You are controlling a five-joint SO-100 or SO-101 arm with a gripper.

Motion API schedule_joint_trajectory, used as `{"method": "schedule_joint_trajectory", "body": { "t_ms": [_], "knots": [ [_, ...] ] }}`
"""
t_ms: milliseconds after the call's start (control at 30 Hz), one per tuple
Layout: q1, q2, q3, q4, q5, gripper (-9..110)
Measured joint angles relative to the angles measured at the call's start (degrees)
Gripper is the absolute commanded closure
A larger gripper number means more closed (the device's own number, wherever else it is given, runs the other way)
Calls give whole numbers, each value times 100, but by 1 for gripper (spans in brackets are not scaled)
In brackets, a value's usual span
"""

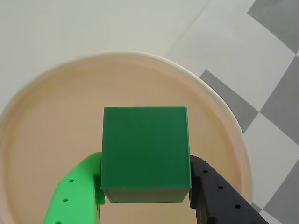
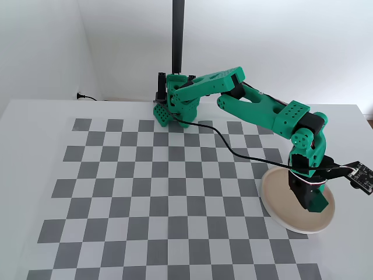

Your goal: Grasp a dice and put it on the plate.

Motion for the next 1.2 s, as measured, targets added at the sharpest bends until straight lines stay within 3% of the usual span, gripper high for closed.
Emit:
{"method": "schedule_joint_trajectory", "body": {
  "t_ms": [167, 267, 367, 867, 1200],
  "knots": [
    [0, -352, 0, -70, -149, 106],
    [0, -492, 0, -70, -185, 92],
    [0, -563, 0, -62, -185, 87],
    [-185, -563, 0, 211, -185, 83],
    [-35, 589, 0, 853, -264, 83]
  ]
}}
